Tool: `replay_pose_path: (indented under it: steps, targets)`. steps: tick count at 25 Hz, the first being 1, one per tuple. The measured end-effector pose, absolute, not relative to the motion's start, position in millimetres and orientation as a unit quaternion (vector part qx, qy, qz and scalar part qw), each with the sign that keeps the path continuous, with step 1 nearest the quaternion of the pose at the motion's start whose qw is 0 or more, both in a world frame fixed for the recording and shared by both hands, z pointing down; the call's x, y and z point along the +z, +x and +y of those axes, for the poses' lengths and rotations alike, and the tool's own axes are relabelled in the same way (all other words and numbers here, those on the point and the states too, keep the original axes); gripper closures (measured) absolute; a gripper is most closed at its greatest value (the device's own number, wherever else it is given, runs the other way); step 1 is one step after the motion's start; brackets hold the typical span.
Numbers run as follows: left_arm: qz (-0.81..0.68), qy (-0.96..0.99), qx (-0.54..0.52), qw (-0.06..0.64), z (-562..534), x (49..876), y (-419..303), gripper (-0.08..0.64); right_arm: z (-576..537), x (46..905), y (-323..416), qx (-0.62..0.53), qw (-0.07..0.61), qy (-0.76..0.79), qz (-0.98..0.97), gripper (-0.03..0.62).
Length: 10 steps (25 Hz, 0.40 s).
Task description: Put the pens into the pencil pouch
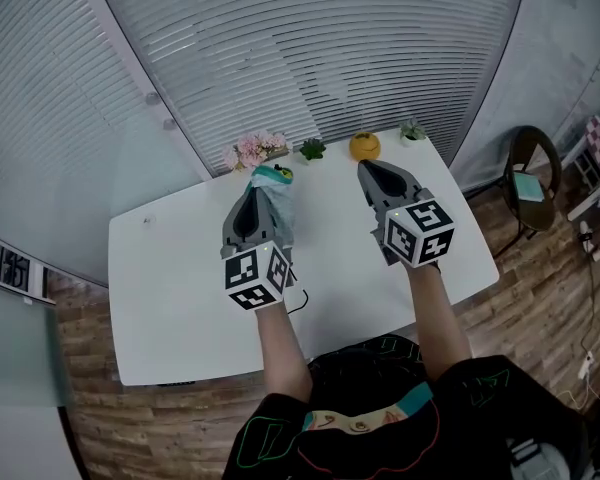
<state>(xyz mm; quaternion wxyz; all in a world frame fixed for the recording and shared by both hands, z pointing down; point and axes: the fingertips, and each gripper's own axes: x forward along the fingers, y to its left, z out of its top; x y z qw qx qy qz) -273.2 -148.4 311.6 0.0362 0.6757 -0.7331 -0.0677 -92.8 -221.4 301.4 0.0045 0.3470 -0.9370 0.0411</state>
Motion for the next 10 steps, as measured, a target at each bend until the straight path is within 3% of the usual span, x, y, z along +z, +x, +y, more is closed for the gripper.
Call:
replay_pose_path:
  steps: [10]
  targets:
    - [-0.722,0.686,-0.080,0.042,-146.4,311.4,-276.3,0.561,-214.7,298.8,-97.7,0.028,0.004,0.352,-0.936,0.591]
